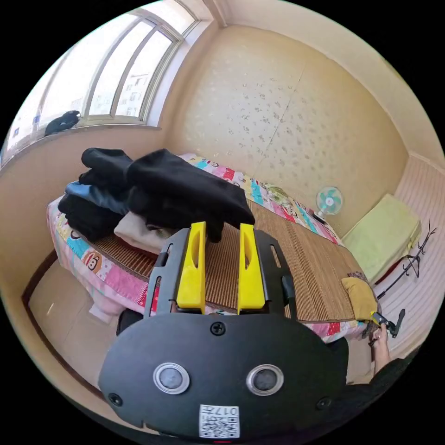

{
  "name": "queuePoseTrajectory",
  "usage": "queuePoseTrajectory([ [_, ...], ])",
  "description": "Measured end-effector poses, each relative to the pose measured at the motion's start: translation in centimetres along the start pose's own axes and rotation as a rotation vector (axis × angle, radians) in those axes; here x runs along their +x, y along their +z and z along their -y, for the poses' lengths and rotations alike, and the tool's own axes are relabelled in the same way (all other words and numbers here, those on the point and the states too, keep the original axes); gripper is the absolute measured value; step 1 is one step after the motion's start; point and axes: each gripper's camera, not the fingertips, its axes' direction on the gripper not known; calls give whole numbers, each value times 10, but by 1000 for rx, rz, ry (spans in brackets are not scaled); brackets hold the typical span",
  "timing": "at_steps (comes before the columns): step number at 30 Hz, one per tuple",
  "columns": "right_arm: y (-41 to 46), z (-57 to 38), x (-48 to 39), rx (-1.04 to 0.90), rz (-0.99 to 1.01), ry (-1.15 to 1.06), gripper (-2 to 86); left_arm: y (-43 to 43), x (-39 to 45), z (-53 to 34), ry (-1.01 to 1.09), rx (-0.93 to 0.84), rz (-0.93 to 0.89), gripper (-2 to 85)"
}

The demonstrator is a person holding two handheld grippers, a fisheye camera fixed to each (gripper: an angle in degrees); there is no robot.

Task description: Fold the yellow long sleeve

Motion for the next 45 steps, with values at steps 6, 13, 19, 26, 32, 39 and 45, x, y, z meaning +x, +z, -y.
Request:
queuePoseTrajectory([
  [6, 81, 22, 5, 18, -18, 203, 90, 38, 57, -20, 81, -190, -146, 111],
  [13, 96, -91, -178, -208, 370, -263, 25, 95, 82, -51, 59, -439, -319, 105],
  [19, 20, -161, -228, -183, 415, -700, 21, 112, 77, -40, 66, -521, -395, 102],
  [26, -14, -84, -102, 87, 251, -286, 85, 129, 42, -26, 52, -550, -382, 101],
  [32, 57, -42, -67, -227, 470, -321, 31, 144, 42, -14, 28, -568, -470, 101],
  [39, 4, -129, -146, -202, 1166, -488, 18, 169, 56, 28, 68, -584, -714, 120],
  [45, 13, -193, -178, -504, 1295, -619, 17, 246, 78, 56, 103, -829, -888, 165],
])
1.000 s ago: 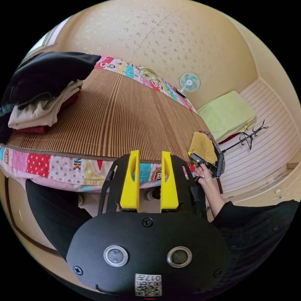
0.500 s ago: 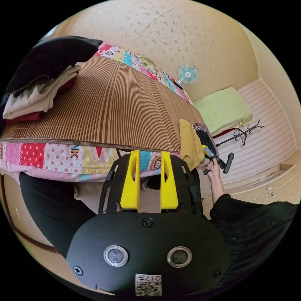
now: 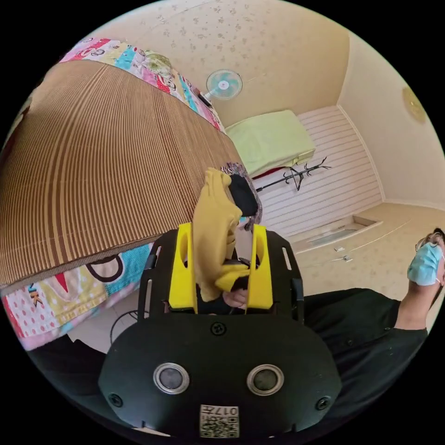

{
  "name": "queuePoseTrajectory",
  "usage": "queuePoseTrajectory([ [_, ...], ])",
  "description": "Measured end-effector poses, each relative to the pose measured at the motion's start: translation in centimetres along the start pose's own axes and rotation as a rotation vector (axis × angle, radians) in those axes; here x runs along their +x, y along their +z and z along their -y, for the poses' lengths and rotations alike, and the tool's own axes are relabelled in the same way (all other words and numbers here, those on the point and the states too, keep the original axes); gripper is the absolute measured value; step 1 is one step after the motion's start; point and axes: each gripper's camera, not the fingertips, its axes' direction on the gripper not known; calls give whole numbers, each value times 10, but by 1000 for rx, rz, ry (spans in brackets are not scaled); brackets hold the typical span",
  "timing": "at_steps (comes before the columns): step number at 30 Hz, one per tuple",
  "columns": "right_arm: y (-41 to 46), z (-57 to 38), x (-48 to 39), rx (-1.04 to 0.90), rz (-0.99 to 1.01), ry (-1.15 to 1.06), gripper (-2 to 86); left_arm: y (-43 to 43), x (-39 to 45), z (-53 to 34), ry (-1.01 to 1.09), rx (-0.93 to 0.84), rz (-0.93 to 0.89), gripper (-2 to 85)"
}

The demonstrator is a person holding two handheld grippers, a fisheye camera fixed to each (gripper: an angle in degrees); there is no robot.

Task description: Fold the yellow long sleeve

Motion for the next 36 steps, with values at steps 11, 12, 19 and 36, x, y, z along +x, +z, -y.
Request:
queuePoseTrajectory([
  [11, -62, -43, -8, -3, -60, -40, 15, -31, -30, -46, -164, -18, 201, 137],
  [12, -61, -46, -10, -14, -63, -48, 15, -35, -31, -48, -176, -24, 217, 146],
  [19, -24, -53, -1, -127, -46, 3, 12, 7, -75, -62, -272, -380, 55, 156],
  [36, -192, -94, -103, 232, -90, -488, 7, -286, 98, -133, 1040, 279, -537, 37],
])
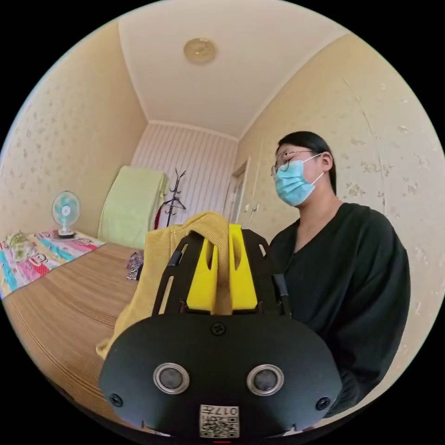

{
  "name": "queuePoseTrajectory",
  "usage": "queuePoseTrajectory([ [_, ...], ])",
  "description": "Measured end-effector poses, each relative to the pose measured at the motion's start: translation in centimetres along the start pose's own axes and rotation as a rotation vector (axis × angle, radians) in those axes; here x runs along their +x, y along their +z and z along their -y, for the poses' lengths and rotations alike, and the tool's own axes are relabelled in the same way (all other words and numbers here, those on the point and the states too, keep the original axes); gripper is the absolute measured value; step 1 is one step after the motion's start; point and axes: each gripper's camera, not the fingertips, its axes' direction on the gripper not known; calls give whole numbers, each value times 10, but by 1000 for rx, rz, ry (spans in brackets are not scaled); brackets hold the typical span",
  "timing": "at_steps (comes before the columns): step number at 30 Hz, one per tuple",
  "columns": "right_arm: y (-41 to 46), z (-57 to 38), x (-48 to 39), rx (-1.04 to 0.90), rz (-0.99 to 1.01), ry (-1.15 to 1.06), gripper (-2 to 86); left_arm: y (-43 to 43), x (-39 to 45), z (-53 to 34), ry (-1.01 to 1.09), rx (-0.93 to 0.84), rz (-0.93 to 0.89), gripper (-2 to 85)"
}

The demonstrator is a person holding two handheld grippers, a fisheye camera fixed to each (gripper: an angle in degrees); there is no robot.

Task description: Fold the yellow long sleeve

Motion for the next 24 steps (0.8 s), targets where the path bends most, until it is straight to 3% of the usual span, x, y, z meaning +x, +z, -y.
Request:
queuePoseTrajectory([
  [2, -1, 1, 3, 49, 3, 24, 11, -7, -6, 3, 15, 96, -376, 36],
  [4, 3, 0, 20, 141, 73, 137, 24, 2, 10, 3, 92, 109, -544, 37],
  [8, 39, -8, 48, 92, 155, 308, 98, 29, 44, -8, 118, 45, -540, 39],
  [11, 91, -11, 56, -121, 104, 370, 158, 28, 59, -20, 151, 169, -667, 39],
  [16, 179, -12, 47, -382, 316, 374, 173, 14, 78, -27, 151, 217, -607, 37],
  [20, 191, -12, 38, -376, 380, 360, 99, 21, 101, -19, 123, 113, -542, 36],
  [24, 126, 12, 29, -145, 69, 326, 43, 15, 137, -8, 143, 56, -354, 35],
])
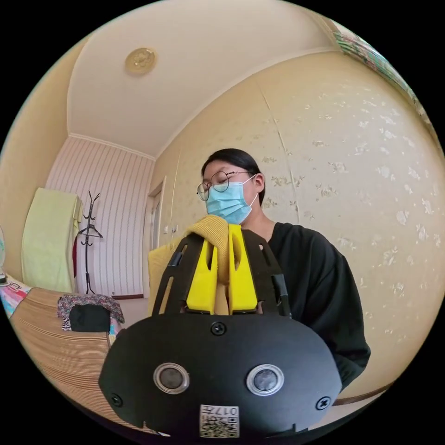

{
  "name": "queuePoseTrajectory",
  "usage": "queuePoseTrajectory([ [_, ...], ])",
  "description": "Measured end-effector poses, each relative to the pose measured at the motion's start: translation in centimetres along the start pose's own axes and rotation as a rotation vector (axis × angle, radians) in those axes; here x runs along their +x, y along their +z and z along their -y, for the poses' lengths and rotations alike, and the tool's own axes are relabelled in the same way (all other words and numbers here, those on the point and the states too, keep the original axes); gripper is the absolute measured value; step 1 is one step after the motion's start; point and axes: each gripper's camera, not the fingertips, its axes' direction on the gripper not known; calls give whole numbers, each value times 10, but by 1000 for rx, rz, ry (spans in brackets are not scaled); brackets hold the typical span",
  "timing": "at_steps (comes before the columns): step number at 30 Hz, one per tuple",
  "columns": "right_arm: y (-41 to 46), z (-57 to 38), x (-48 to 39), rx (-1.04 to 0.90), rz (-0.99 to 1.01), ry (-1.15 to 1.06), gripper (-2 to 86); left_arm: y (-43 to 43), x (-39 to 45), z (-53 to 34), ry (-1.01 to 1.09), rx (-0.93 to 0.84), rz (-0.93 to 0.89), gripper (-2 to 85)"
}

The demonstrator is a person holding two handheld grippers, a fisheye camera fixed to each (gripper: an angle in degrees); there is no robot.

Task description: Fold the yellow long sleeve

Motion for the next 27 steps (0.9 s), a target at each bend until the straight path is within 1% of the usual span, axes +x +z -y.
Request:
queuePoseTrajectory([
  [1, -29, 4, -11, 110, -54, -3, 40, -1, 12, 6, -3, -9, 73, 36],
  [2, -44, 5, -17, 177, -63, -10, 39, -3, 25, 13, -12, -13, 163, 37],
  [3, -78, 6, -34, 330, -55, -47, 37, -4, 33, 17, -14, -12, 216, 37],
  [4, -110, 6, -53, 464, -28, -94, 35, -4, 55, 24, 11, -8, 333, 37],
  [5, -124, 7, -63, 520, -19, -122, 35, -1, 79, 32, 56, -21, 458, 37],
  [6, -145, 11, -88, 588, -55, -177, 34, 3, 90, 37, 75, -37, 532, 36],
  [7, -157, 18, -119, 621, -116, -269, 33, 13, 108, 46, 96, -70, 678, 36],
  [8, -161, 22, -136, 641, -140, -329, 33, 25, 117, 57, 96, -106, 804, 36],
  [9, -165, 30, -168, 675, -201, -423, 33, 31, 119, 63, 85, -125, 870, 36],
  [10, -165, 43, -196, 682, -271, -475, 33, 42, 118, 74, 56, -152, 995, 36],
  [11, -163, 50, -208, 678, -301, -500, 33, 53, 111, 85, 26, -181, 1112, 37],
  [12, -157, 67, -230, 673, -394, -532, 33, 57, 106, 90, 8, -194, 1159, 37],
  [13, -146, 86, -246, 659, -540, -540, 34, 64, 93, 101, -20, -217, 1230, 37],
  [14, -139, 97, -251, 655, -626, -533, 34, 67, 74, 111, -35, -243, 1289, 37],
  [15, -124, 121, -252, 648, -802, -510, 35, 67, 62, 116, -45, -262, 1310, 36],
  [16, -109, 148, -241, 633, -928, -484, 37, 62, 30, 127, -87, -301, 1347, 36],
  [17, -103, 164, -231, 621, -964, -469, 38, 51, -10, 136, -166, -330, 1386, 36],
  [18, -92, 198, -200, 569, -1027, -428, 40, 43, -33, 139, -213, -342, 1408, 37],
  [19, -77, 235, -161, 488, -1117, -379, 44, 25, -82, 143, -298, -363, 1458, 38],
  [20, -68, 253, -138, 436, -1167, -359, 47, 6, -133, 142, -338, -368, 1522, 43],
  [21, -48, 283, -87, 323, -1261, -333, 54, -4, -158, 138, -346, -373, 1563, 46],
  [22, -32, 301, -35, 229, -1325, -273, 65, -25, -207, 124, -431, -403, 1669, 62],
  [23, -24, 306, -12, 170, -1352, -230, 66, -45, -250, 103, -600, -452, 1743, 79],
  [24, -12, 308, 24, 85, -1407, -112, 67, -52, -267, 90, -679, -470, 1760, 88],
  [25, -1, 297, 42, 53, -1421, -57, 63, -55, -287, 64, -746, -500, 1747, 98],
  [26, 4, 287, 46, 52, -1402, -61, 61, -49, -294, 35, -732, -521, 1714, 100],
  [27, 16, 261, 52, 53, -1334, -79, 64, -45, -296, 19, -727, -531, 1712, 100],
])
